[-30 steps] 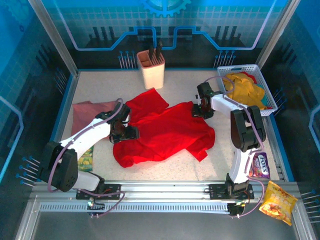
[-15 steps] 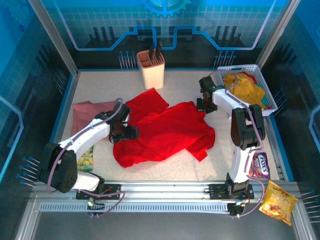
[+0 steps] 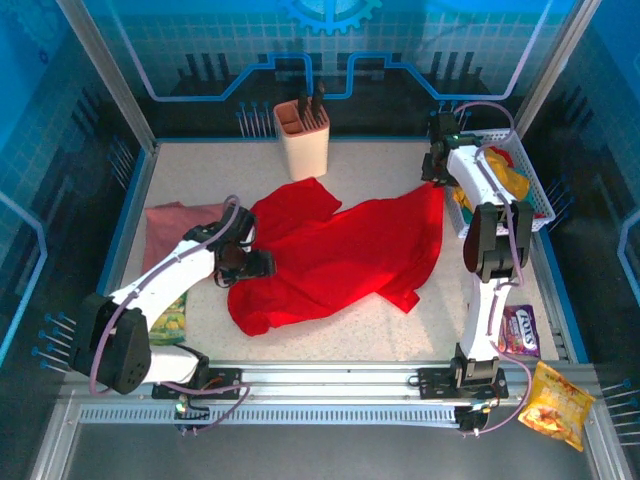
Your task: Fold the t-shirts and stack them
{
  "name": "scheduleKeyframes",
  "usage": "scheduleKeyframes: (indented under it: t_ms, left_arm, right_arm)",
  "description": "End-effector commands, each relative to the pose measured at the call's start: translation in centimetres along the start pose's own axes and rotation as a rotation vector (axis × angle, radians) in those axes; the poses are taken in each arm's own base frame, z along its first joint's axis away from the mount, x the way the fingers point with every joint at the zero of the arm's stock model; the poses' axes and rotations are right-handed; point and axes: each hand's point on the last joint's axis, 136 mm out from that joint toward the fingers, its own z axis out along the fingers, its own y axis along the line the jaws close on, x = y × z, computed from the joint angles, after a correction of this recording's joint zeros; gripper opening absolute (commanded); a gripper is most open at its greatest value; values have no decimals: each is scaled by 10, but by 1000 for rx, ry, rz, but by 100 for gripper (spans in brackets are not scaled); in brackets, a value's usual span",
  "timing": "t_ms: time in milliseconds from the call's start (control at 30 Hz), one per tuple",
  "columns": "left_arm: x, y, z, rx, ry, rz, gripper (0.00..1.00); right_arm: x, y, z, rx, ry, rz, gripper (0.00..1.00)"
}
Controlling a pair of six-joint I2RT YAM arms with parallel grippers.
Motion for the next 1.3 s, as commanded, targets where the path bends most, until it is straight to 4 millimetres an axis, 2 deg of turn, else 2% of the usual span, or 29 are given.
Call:
scheduleKeyframes:
  t_ms: [0,67,133,167,233,300,400,500,633,700,767,900,1033,1167,1267]
  left_arm:
    - [17,12,-3,-30,38,-37,72]
    - [21,15,-5,-37,48,-54,72]
    - [29,18,-9,-44,69,-71,72]
    - [33,18,-10,-42,80,-81,72]
    - [41,20,-13,-33,90,-101,73]
    - [48,22,-16,-27,90,-116,73]
    - [52,21,-24,-7,73,-148,73]
    - [57,15,-27,33,82,-173,73]
    - [68,11,-26,58,99,-194,72]
    - [78,7,-22,91,125,-227,71]
    - [88,7,-15,114,138,-268,70]
    - [107,12,-6,112,141,-327,67]
    - [121,20,-3,84,130,-357,64]
    - [133,28,2,66,130,-386,49]
    - [140,29,6,59,141,-396,46]
  right_arm:
    - [21,9,1,-49,64,-20,72]
    - [33,23,-9,-121,64,-40,77]
    - [48,48,-30,-224,55,-100,78]
    - [58,55,-41,-222,48,-134,88]
    - [79,63,-60,-224,36,-188,98]
    - [115,70,-75,-295,56,-221,100]
    - [157,64,-92,-348,71,-207,97]
    - [199,46,-107,-359,67,-212,86]
    - [242,21,-126,-339,66,-224,76]
    - [271,7,-126,-322,96,-220,74]
    - [296,4,-125,-343,131,-212,74]
    - [327,-5,-118,-314,140,-201,79]
    - [347,-8,-108,-313,168,-175,80]
    - [361,-8,-98,-312,196,-150,72]
    - [364,-4,-90,-318,200,-141,69]
